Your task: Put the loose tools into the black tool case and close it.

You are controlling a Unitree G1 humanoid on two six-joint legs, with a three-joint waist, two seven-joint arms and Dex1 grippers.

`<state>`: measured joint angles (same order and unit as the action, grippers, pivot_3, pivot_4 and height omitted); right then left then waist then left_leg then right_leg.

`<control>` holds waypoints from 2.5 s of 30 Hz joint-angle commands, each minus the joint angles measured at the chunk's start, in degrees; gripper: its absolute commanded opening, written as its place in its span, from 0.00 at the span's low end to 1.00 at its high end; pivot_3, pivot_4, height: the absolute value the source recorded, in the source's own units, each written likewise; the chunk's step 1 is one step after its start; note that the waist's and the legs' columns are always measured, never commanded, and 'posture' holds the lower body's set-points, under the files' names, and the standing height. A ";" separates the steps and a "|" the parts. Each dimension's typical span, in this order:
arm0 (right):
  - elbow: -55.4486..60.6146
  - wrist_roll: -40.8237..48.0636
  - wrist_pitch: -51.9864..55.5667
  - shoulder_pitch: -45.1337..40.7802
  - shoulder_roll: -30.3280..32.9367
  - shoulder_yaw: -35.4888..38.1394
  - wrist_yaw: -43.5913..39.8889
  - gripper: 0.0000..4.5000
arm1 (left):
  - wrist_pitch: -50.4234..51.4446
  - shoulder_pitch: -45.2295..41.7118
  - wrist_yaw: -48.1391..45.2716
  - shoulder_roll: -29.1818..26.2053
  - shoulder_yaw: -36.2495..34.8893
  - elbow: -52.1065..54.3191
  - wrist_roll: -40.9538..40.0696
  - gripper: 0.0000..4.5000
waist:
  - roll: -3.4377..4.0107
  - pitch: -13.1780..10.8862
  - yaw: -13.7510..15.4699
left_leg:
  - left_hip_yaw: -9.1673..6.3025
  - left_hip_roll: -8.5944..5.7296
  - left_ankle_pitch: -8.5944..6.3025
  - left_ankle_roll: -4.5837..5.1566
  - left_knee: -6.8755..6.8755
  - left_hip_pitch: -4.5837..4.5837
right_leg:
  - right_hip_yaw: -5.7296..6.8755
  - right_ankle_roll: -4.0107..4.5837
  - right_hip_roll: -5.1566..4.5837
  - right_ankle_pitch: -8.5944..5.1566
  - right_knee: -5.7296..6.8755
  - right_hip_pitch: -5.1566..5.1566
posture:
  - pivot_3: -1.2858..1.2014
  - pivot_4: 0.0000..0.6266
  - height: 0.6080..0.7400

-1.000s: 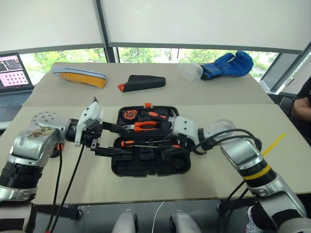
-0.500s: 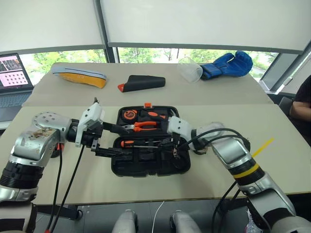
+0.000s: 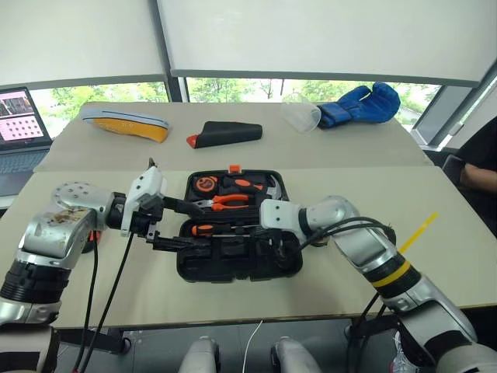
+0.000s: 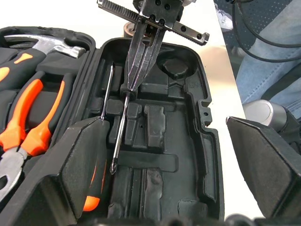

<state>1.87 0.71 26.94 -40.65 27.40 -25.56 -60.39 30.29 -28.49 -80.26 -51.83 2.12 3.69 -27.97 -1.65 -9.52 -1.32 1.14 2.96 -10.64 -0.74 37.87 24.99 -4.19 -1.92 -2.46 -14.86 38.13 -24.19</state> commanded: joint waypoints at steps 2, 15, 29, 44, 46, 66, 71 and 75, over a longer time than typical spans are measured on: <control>15.39 23.38 18.76 -2.46 -3.18 19.07 -0.01 0.13 | 5.62 5.26 9.35 -0.22 -8.36 5.05 -2.57 1.00 | -0.01 -0.03 -0.06 | -0.02 0.02 0.00 0.00 0.00 0.06 | -0.01 0.09 0.00 0.06 0.02 -0.05 | 0.52 0.24 1.00; 25.02 38.01 27.76 1.22 7.36 29.16 2.77 0.99 | 15.47 42.74 32.99 4.82 -37.55 19.86 1.24 1.00 | -0.10 -0.05 -0.37 | -0.05 0.06 -0.02 -0.01 -0.11 0.00 | 0.11 0.27 -0.13 0.06 -0.10 -0.04 | 0.52 0.24 1.00; 27.52 37.94 24.80 5.42 8.35 28.38 8.02 0.99 | 49.72 -3.42 66.94 14.62 -29.32 6.92 0.46 1.00 | -0.42 -0.17 0.40 | -0.05 -0.06 0.61 0.12 -0.10 -0.06 | 0.14 -0.33 -0.16 0.57 -0.18 0.17 | 0.52 0.24 1.00; 34.89 41.68 26.12 12.25 11.38 32.41 15.67 0.99 | 29.99 -24.60 81.54 21.51 -23.32 -33.32 15.44 1.00 | -0.50 -0.21 0.34 | -0.21 -0.15 0.62 0.12 -0.43 0.28 | 0.06 0.07 -0.08 0.80 -0.60 -0.05 | 0.52 0.24 1.00; 35.33 42.13 26.01 12.70 11.98 32.54 16.33 0.99 | 28.18 -25.91 83.43 22.56 -23.67 -36.81 16.09 1.00 | -0.50 -0.21 0.51 | -0.21 -0.16 0.62 0.12 -0.46 0.28 | 0.06 0.07 -0.09 0.80 -0.60 -0.05 | 0.52 0.24 1.00; 37.02 44.32 24.39 15.42 14.10 32.25 20.20 0.99 | 22.60 -29.28 91.18 24.46 -28.32 -38.76 15.64 1.00 | -0.63 -0.29 0.46 | -0.21 -0.18 0.72 -0.05 -0.58 0.26 | 0.09 0.02 -0.11 0.82 -0.63 -0.04 | 0.52 0.24 1.00; 36.82 44.22 23.99 15.63 14.10 31.96 19.98 0.99 | 26.40 -27.24 94.51 25.31 -30.78 -37.00 15.10 1.00 | -0.63 -0.29 0.24 | -0.21 -0.18 0.72 -0.05 -0.64 0.26 | 0.07 0.03 -0.11 0.82 -0.64 -0.05 | 0.52 0.24 1.00; 36.65 43.96 23.72 15.31 14.02 31.33 19.75 0.99 | 25.87 -28.01 94.75 26.32 -31.36 -40.44 14.58 1.00 | -0.69 -0.32 0.57 | -0.22 -0.18 0.73 -0.06 -0.62 0.25 | 0.09 0.01 -0.11 0.83 -0.62 -0.05 | 0.52 0.24 1.00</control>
<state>36.89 44.13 52.59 -24.56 41.22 5.08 -40.62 56.53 -55.10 14.00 -25.34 -28.76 -36.25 -13.00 -2.34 -9.84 -0.76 0.91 2.77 -9.90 -0.81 37.25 25.25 -4.09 -1.92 -2.57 -14.02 37.50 -24.21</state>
